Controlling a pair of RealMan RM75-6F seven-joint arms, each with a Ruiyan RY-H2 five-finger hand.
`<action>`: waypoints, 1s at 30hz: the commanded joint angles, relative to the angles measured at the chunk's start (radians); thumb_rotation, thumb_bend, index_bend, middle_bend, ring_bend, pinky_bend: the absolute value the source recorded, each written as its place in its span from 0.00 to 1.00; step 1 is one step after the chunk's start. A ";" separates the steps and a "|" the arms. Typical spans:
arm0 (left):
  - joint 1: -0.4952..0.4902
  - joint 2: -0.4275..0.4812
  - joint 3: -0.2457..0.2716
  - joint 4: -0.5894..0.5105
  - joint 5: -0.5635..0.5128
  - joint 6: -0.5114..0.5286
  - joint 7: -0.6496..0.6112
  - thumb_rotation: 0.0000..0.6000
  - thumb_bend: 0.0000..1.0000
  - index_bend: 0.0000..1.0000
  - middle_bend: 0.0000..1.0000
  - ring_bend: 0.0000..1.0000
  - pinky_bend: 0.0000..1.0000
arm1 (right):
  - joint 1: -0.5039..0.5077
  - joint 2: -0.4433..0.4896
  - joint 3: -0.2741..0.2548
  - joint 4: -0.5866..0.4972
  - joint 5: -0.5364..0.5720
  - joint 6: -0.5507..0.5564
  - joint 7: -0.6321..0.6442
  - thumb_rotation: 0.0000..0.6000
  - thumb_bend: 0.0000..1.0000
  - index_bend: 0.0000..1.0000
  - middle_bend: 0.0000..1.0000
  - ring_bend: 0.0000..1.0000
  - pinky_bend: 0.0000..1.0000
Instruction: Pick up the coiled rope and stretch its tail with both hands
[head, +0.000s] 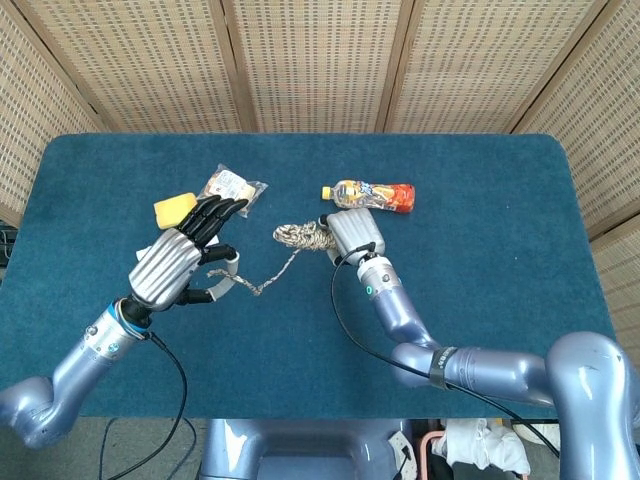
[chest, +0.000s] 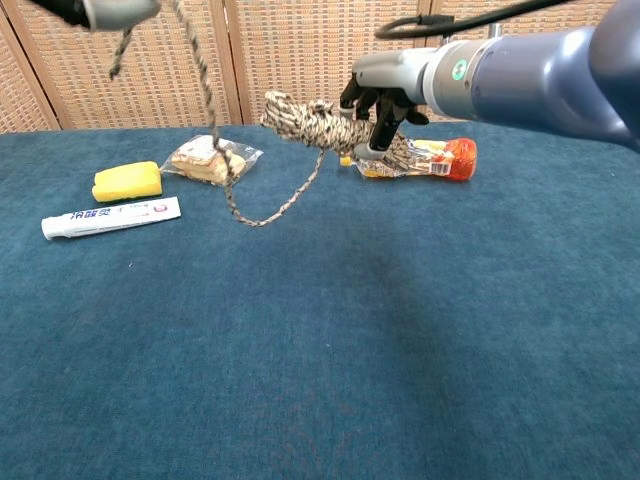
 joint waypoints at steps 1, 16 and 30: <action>-0.058 0.089 -0.095 -0.144 -0.180 -0.130 -0.079 1.00 0.83 0.87 0.00 0.00 0.00 | 0.001 -0.015 -0.006 0.004 -0.004 0.000 -0.008 1.00 1.00 0.71 0.86 0.66 0.83; -0.217 -0.095 -0.326 -0.081 -0.564 -0.177 -0.146 1.00 0.83 0.88 0.00 0.00 0.00 | -0.036 -0.043 -0.056 0.033 -0.222 -0.126 0.102 1.00 1.00 0.71 0.86 0.66 0.83; -0.309 -0.246 -0.372 0.291 -0.780 -0.306 -0.161 1.00 0.83 0.88 0.00 0.00 0.00 | -0.181 0.083 -0.033 -0.002 -0.730 -0.184 0.607 1.00 1.00 0.71 0.86 0.66 0.83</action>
